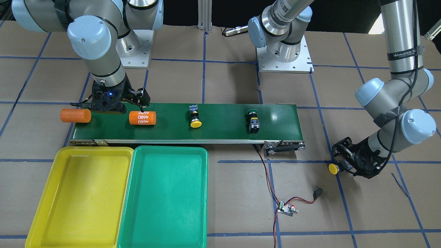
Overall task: Sort buttons by color to trays
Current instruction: 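Grasp a yellow-capped button with the left gripper while the right gripper pushes the cylinders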
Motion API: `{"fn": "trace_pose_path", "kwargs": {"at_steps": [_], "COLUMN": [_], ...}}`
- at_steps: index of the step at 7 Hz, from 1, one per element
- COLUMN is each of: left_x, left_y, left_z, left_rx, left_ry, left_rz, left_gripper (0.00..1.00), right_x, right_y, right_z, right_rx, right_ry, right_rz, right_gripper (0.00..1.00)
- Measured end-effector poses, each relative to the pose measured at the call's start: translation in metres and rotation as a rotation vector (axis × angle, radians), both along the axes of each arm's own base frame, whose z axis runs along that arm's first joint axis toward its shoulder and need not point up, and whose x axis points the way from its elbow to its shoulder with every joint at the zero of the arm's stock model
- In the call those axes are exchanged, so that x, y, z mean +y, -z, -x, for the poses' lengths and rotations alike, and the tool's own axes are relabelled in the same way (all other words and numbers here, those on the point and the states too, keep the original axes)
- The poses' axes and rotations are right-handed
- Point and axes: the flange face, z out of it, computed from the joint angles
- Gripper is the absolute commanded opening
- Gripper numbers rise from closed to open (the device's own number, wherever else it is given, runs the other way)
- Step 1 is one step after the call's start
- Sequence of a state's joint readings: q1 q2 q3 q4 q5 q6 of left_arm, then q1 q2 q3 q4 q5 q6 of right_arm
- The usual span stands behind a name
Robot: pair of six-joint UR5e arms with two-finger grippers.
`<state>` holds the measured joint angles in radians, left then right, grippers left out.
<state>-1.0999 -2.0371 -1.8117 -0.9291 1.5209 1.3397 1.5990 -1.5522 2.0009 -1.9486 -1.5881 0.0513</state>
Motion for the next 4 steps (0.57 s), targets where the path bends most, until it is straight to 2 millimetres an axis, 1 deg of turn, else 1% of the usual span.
{"fn": "trace_pose_path", "kwargs": {"at_steps": [1, 3, 4], "left_x": [-0.001, -0.003, -0.005], "left_y": [0.002, -0.001, -0.009], "left_z": [0.0, 0.004, 0.011], "left_rx": [0.0, 0.02, 0.024], "left_ry": [0.003, -0.019, -0.067], "left_rz": [0.001, 0.018, 0.032], "left_gripper": [0.0, 0.0, 0.0], "right_x": [0.003, 0.01, 0.01], "right_y": [0.007, 0.02, 0.023], "right_z": [0.0, 0.0, 0.0], "right_rx": [-0.005, -0.007, -0.007], "right_ry": [0.001, 0.0, -0.005], "right_rz": [-0.014, -0.011, -0.005], "right_gripper": [1.0, 1.0, 1.0]}}
